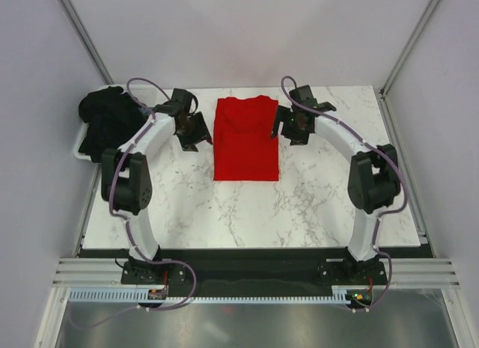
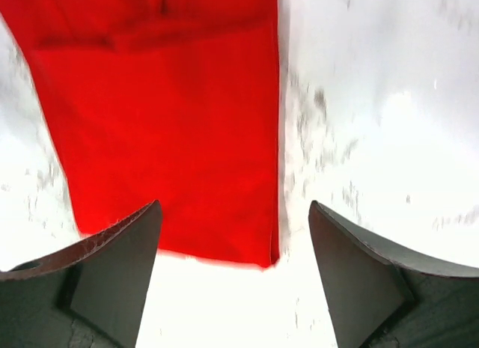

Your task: Fold and stack the t-shirts

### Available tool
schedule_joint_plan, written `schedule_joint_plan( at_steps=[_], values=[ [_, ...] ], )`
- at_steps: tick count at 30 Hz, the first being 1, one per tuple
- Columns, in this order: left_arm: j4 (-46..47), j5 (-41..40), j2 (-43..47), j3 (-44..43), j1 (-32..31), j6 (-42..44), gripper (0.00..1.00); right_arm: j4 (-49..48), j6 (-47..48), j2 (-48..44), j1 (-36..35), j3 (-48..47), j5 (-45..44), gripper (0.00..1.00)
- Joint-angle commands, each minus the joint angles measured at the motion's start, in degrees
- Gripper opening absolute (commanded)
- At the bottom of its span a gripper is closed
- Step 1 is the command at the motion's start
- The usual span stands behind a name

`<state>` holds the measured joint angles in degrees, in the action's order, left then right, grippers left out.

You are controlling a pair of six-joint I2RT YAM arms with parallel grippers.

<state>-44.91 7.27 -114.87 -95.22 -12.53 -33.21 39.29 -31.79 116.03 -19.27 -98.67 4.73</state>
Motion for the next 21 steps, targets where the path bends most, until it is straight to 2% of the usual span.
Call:
schedule_joint_plan(
  at_steps=[1, 3, 6, 9, 12, 16, 21],
  values=[
    [7.4, 0.5, 15.3, 13.9, -0.6, -0.5, 0.66, -8.1, -1.2, -11.2, -0.9, 13.7, 3.7, 0.87],
    [12.5, 2.6, 18.6, 22.7, -0.9, -2.3, 0.66, -10.3, -1.4, -15.6, -1.2, 22.6, 4.9, 0.87],
    [18.9, 4.7, 22.7, 31.5, -1.6, -3.5, 0.66, -17.4, -2.0, -19.4, -1.3, 32.4, 8.8, 0.87],
    [26.4, 7.6, 24.3, 38.2, -1.9, -4.6, 0.66, -20.5, -2.0, -19.6, -1.4, 37.4, 12.6, 0.84],
    [30.0, 9.4, 23.6, 41.5, -2.0, -5.1, 0.66, -24.7, -2.2, -18.2, -1.4, 39.9, 16.4, 0.81],
    [36.4, 11.5, 22.3, 44.6, -2.1, -5.8, 0.66, -27.2, -2.1, -15.0, -1.4, 40.8, 16.7, 0.76],
    [39.9, 11.8, 19.4, 46.9, -2.8, -6.5, 0.65, -30.8, -2.8, -11.0, -1.5, 42.5, 18.5, 0.64]
  ],
)
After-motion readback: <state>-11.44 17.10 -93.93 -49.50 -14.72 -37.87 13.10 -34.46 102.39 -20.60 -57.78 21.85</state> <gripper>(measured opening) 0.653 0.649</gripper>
